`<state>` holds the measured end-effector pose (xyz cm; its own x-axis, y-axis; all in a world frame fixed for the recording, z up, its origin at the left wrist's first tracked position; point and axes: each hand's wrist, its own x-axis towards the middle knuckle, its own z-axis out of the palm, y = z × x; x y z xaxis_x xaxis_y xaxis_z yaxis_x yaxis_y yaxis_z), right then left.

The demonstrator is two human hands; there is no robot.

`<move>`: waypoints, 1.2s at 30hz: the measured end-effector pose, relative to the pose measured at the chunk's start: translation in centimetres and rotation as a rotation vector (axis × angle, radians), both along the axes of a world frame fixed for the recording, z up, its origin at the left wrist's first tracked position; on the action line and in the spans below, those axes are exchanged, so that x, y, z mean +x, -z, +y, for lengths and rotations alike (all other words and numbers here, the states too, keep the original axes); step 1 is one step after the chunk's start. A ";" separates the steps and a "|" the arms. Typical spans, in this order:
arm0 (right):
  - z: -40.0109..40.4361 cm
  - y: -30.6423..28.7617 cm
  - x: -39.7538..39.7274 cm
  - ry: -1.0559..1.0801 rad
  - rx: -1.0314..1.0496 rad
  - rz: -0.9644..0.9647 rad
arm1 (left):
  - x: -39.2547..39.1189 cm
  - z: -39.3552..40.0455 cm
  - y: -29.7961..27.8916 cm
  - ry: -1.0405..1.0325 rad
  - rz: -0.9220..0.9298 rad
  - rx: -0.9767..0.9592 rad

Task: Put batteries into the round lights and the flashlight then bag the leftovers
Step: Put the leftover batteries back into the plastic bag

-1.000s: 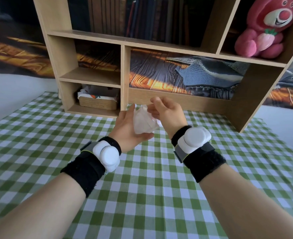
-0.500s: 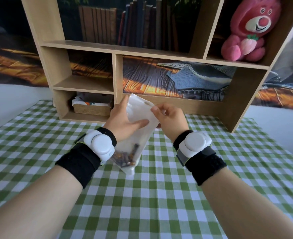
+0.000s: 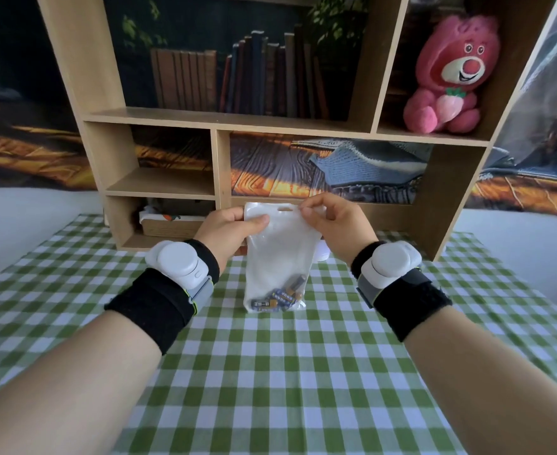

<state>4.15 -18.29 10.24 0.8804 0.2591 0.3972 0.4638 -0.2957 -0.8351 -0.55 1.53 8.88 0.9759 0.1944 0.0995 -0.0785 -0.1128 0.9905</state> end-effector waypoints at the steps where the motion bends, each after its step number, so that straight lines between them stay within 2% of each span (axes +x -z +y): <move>1: -0.1 0.2 0.0 -0.015 -0.009 0.013 | -0.1 -0.1 0.1 -0.003 0.010 -0.019; 8: -0.2 0.4 0.4 -0.008 -0.129 -0.021 | -0.1 0.5 0.4 0.031 0.050 -0.091; 18: 0.2 0.6 0.2 -0.007 -0.047 0.008 | 0.3 0.9 0.7 0.008 0.016 -0.083; 23: 0.9 0.9 -0.4 -0.084 0.009 0.038 | 0.6 0.0 0.6 0.056 -0.011 0.016; 28: 1.2 0.9 -0.4 -0.046 0.037 0.047 | 0.9 -0.4 0.7 -0.019 -0.045 0.096; 36: 0.5 1.2 0.6 0.006 -0.032 0.009 | 1.0 0.9 1.4 -0.017 -0.020 -0.028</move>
<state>4.75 -17.80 9.00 0.8856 0.2660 0.3808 0.4543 -0.3249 -0.8295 0.45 2.46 7.52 0.9702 0.2142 0.1133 -0.0967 -0.0867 0.9915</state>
